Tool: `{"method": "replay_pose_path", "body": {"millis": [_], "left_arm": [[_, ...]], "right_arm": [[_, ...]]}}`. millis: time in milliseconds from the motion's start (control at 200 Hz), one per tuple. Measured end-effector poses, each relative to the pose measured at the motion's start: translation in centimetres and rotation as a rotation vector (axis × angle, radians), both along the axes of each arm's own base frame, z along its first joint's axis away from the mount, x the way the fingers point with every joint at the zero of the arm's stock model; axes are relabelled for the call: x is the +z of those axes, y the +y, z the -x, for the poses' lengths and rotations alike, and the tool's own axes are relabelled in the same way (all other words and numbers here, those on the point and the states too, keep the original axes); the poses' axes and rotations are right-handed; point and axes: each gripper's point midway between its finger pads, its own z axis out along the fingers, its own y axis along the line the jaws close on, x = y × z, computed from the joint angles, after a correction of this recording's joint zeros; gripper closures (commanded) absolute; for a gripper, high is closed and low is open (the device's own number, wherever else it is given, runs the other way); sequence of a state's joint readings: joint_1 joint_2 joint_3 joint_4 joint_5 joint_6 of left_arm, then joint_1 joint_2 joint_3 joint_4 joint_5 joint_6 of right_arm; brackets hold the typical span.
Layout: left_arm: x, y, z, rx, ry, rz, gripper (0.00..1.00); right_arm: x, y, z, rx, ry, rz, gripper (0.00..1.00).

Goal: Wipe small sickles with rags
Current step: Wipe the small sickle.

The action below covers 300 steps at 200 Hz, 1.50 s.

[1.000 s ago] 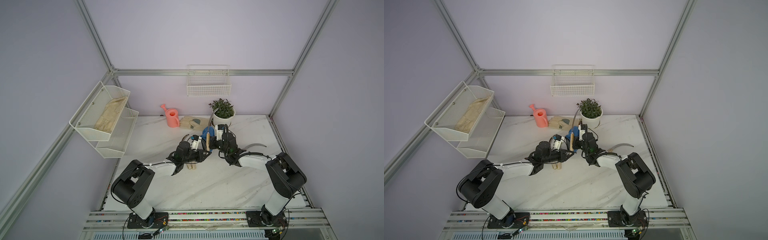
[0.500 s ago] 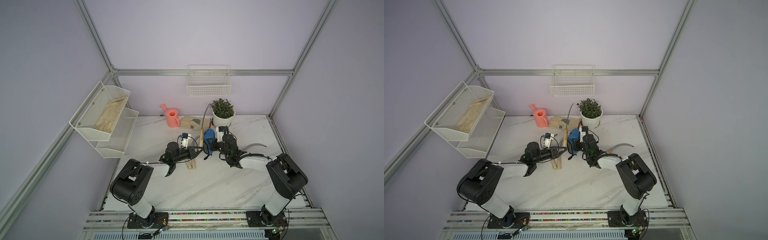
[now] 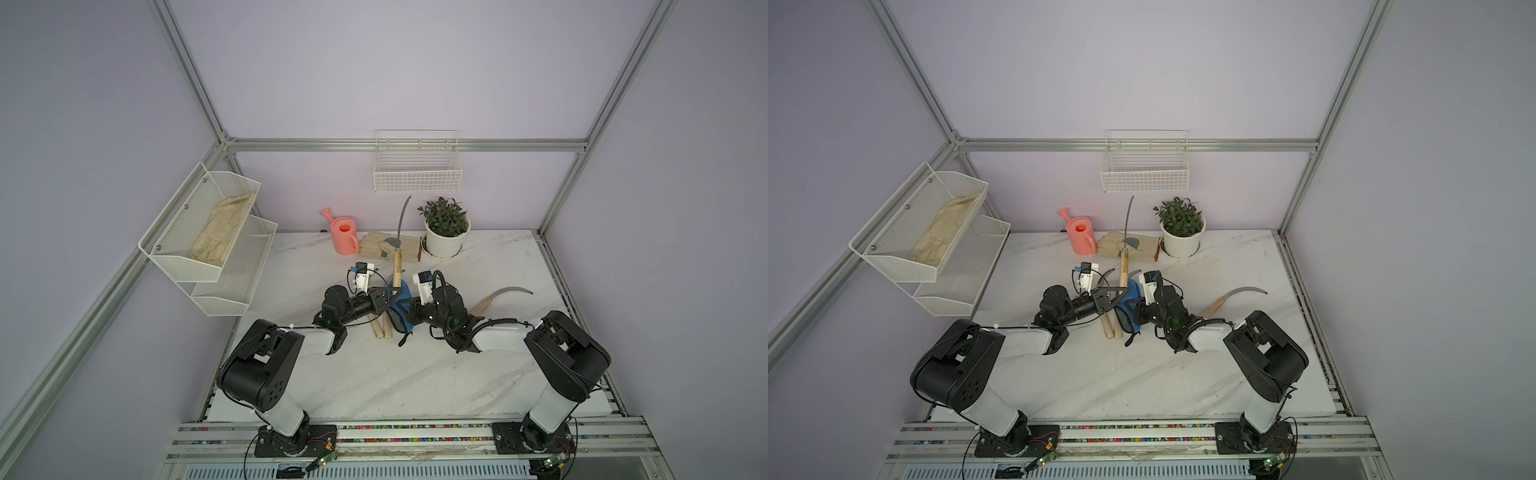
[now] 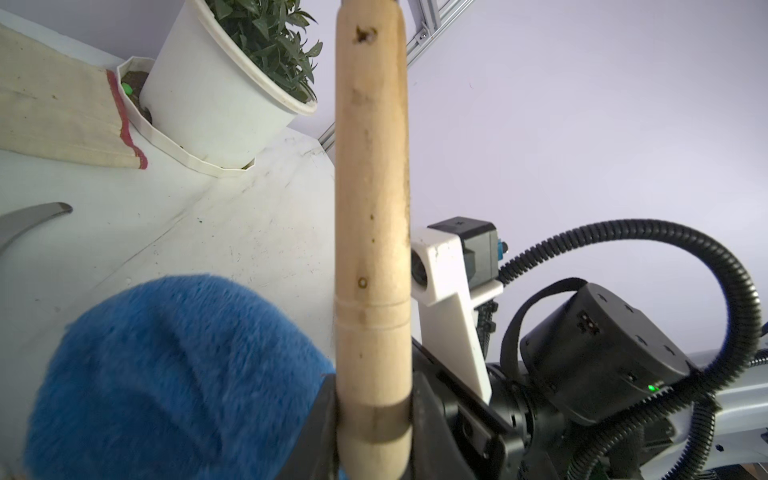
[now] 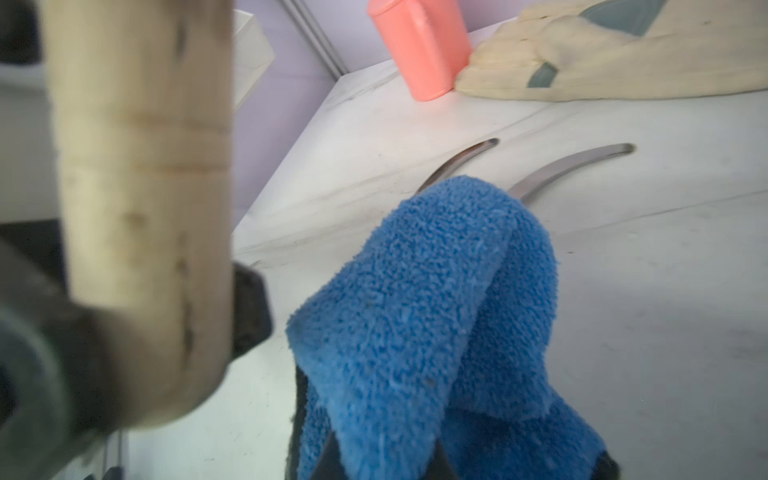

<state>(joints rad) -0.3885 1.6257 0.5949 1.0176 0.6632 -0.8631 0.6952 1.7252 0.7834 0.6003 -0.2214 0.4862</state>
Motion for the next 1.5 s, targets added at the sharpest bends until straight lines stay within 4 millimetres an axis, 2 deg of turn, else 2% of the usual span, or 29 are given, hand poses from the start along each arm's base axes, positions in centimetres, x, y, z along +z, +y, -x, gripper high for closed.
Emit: {"method": "replay_pose_path", "body": {"millis": [80,185,315,595,735,900,1010,1210,1315,1500], "left_arm": [[0.1,-0.1,0.0,-0.003,-0.010,0.010,1.00],[-0.4,-0.4,-0.1,-0.009,-0.005,0.011,1.00],[-0.8,-0.9,0.2,-0.027,-0.001,0.012,1.00],[0.1,-1.5,0.7,-0.050,-0.037,0.030,1.00],[0.0,-1.5,0.6,-0.046,-0.033,0.028,1.00],[-1.0,-1.2,0.0,-0.019,-0.004,0.016,1.00],[-1.3,-1.2,0.0,-0.014,0.008,0.010,1.00],[-1.2,-1.9,0.2,-0.028,0.003,-0.001,1.00],[-0.2,-2.3,0.3,-0.036,-0.030,0.005,1.00],[-0.3,-2.4,0.3,-0.029,-0.028,-0.005,1.00]], "right_arm": [[0.3,0.9,0.9,0.044,0.002,-0.021,1.00],[0.8,1.2,1.2,0.066,-0.005,-0.043,1.00],[1.3,0.2,2.1,0.056,0.001,-0.048,1.00],[3.5,-1.9,3.0,0.001,-0.033,-0.052,1.00],[3.2,-1.6,3.1,0.008,-0.018,-0.056,1.00],[2.3,0.0,2.8,0.028,0.004,-0.043,1.00],[2.1,0.0,2.8,0.020,0.007,-0.034,1.00],[3.9,-1.6,3.8,-0.018,-0.027,-0.030,1.00],[5.0,-2.3,3.8,-0.039,-0.047,-0.035,1.00],[4.7,-1.6,4.0,-0.020,-0.038,-0.033,1.00]]}}
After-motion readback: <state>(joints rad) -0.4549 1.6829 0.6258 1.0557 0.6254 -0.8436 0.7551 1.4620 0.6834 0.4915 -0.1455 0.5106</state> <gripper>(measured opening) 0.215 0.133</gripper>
